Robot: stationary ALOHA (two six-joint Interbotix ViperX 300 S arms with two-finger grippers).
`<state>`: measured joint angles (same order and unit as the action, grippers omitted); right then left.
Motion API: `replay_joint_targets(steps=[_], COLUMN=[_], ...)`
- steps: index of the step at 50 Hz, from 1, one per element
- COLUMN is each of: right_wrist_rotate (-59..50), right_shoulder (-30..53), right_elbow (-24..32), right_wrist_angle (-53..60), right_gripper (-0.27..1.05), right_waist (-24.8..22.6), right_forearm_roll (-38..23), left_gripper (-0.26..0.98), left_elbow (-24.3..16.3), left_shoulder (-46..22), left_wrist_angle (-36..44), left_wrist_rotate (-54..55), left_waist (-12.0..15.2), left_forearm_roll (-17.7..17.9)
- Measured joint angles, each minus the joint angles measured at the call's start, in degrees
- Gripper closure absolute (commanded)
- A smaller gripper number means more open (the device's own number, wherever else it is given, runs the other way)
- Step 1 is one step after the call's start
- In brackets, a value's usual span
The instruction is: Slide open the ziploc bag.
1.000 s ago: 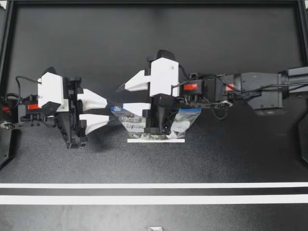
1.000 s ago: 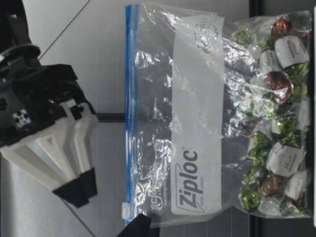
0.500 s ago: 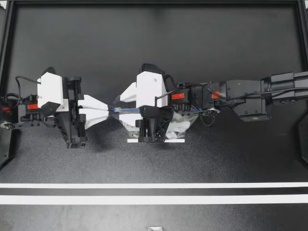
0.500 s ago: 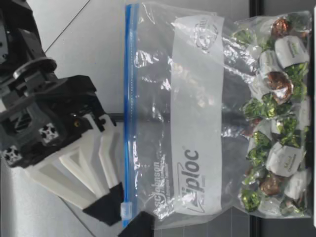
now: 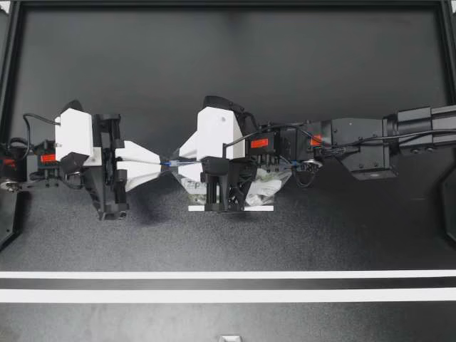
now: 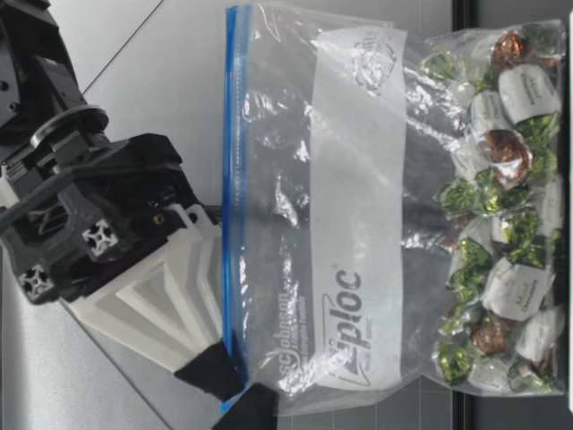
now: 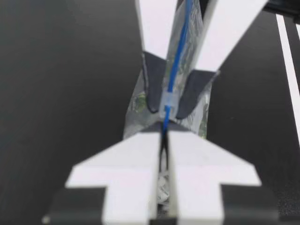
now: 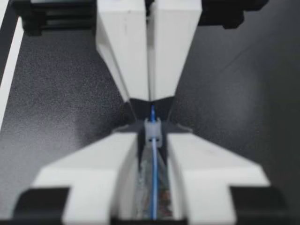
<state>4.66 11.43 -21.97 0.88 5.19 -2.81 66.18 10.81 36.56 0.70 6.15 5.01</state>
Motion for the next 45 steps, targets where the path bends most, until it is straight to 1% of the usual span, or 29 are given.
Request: replay_joint_targets(steps=[4, 11, 27, 35, 45], right_wrist_rotate=[0.0, 0.2, 0.7, 0.7, 0.5], right_shoulder=[0.0, -0.6, -4.3, -6.6, -10.4], right_elbow=[0.0, 0.3, 0.6, 0.4, -3.4], right_wrist_angle=[-0.2, -3.1, -15.0, -22.4, -27.3], right_gripper=[0.76, 0.81, 0.82, 0.82, 0.82], right_waist=[0.0, 0.0, 0.0, 0.0, 0.0], right_forearm_roll=[0.0, 0.0, -0.1, -1.5, -2.5], left_gripper=[0.90, 0.90, 0.90, 0.90, 0.90], left_elbow=[0.0, 0.0, 0.0, 0.4, 1.4], left_shoulder=[0.0, 0.0, 0.0, 0.0, 0.0], left_wrist_angle=[0.0, 0.0, 0.4, 0.4, 0.8], left_wrist_rotate=[0.0, -0.1, -0.1, -0.3, -0.2], left_waist=[0.0, 0.0, 0.0, 0.0, 0.0], left_forearm_roll=[0.0, 0.0, 0.0, 0.0, 0.0])
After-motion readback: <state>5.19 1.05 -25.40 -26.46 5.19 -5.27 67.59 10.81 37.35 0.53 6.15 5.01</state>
